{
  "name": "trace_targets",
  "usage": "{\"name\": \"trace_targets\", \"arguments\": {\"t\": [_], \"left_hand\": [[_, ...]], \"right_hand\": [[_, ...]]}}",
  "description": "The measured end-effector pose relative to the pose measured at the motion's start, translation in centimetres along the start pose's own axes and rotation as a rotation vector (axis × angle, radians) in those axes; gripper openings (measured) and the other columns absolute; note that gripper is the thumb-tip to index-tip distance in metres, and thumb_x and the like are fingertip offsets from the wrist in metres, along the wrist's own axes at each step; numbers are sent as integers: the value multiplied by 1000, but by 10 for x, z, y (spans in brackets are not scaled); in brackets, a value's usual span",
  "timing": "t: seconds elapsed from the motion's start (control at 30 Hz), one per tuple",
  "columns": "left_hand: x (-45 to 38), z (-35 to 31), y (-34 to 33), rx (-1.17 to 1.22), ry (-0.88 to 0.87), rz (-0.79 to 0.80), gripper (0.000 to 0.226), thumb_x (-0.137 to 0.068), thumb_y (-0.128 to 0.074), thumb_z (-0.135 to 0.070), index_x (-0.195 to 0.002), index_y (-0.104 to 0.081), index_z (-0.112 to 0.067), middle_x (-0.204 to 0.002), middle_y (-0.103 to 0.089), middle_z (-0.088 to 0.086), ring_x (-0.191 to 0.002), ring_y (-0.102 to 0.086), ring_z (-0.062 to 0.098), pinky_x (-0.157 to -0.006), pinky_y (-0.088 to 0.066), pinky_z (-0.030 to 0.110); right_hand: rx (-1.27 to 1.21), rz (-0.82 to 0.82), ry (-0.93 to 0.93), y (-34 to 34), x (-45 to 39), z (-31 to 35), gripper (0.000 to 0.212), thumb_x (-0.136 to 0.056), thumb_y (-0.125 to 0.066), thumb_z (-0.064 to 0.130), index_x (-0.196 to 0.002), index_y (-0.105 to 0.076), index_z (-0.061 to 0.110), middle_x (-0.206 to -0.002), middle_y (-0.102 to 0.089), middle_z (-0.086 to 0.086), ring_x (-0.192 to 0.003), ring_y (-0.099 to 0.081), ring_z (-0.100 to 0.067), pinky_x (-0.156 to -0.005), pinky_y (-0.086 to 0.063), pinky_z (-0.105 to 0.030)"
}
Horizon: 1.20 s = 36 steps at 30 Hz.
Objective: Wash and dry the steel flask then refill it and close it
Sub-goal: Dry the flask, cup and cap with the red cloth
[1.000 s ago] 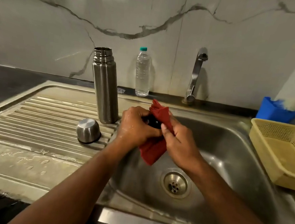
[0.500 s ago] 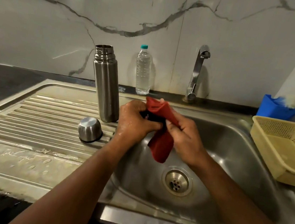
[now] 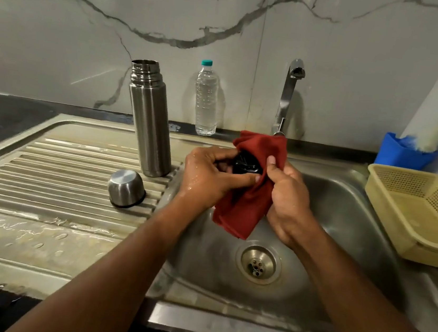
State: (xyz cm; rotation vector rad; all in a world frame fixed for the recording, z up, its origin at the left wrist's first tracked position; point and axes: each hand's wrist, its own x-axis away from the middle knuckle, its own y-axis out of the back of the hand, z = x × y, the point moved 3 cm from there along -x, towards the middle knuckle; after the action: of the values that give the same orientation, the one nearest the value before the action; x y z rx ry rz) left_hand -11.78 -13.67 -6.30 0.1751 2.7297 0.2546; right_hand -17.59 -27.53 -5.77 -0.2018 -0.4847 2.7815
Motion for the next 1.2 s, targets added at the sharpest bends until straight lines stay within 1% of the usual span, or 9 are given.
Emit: {"name": "trace_targets", "arguments": {"t": [0.17,0.27,0.4,0.6,0.8,0.93,1.03,1.13,1.2], "left_hand": [[-7,7,19,58,122,-194,28,-67,-97,-14,-89,-83,-24,-80,-81,-6,-76,-79,10,-78,-66,32],[-6,4,20,46,97,-125,33,-64,-100,-20,-92,-84,-26,-83,-81,-7,-79,-79,9,-79,-66,33],[3,-4,-8,-24,66,66,42,-63,-101,-25,-102,-84,-18,-76,-78,-7,-66,-73,3,-70,-62,30],[-14,23,27,-39,194,-186,33,-63,-99,-21,-93,-85,-22,-81,-81,-6,-78,-79,10,-81,-67,39],[-14,12,18,54,128,-146,55,-59,-102,-29,-109,-81,-20,-92,-81,-1,-85,-78,10,-83,-64,30],[-9,16,6,-74,41,10,53,-63,-101,-20,-112,-80,-22,-94,-82,-7,-83,-77,11,-85,-66,35],[-11,17,12,-55,42,-49,48,-66,-99,-17,-110,-80,-21,-97,-81,-6,-85,-78,8,-84,-65,33],[-11,12,18,-28,38,-73,45,-69,-98,-17,-110,-81,-18,-97,-81,-6,-86,-78,7,-84,-64,29],[-9,8,14,-16,11,-19,49,-67,-100,-20,-112,-81,-17,-94,-82,-5,-78,-77,9,-79,-64,28]], "right_hand": [[299,124,150,-15,15,-6,25,-109,-47,14,-114,-70,23,-75,-74,13,-72,-68,-1,-71,-53,-22],[261,38,97,-16,10,-4,25,-108,-48,12,-106,-71,22,-94,-77,-8,-90,-72,-24,-89,-55,-37],[49,-108,-92,1,0,-1,27,-110,-45,16,-103,-71,13,-94,-75,-11,-91,-70,-26,-94,-57,-44],[211,58,1,-9,9,1,23,-109,-47,18,-106,-69,22,-96,-77,0,-91,-73,-16,-84,-60,-32],[119,-491,-171,36,-14,-6,22,-106,-54,20,-86,-62,17,-90,-69,-6,-79,-66,-23,-79,-55,-38],[319,-224,42,10,-6,-9,19,-96,-58,38,-94,-74,28,-91,-76,-1,-95,-72,-29,-85,-55,-41],[546,38,215,-11,9,-11,34,-99,-53,35,-129,-68,38,-101,-76,6,-98,-72,-18,-87,-56,-35],[547,89,267,-15,11,-8,47,-98,-51,34,-143,-61,24,-121,-74,1,-112,-69,-12,-99,-53,-30],[461,56,244,-12,10,0,32,-104,-50,26,-131,-68,22,-116,-75,-2,-110,-70,-16,-100,-55,-35]]}}
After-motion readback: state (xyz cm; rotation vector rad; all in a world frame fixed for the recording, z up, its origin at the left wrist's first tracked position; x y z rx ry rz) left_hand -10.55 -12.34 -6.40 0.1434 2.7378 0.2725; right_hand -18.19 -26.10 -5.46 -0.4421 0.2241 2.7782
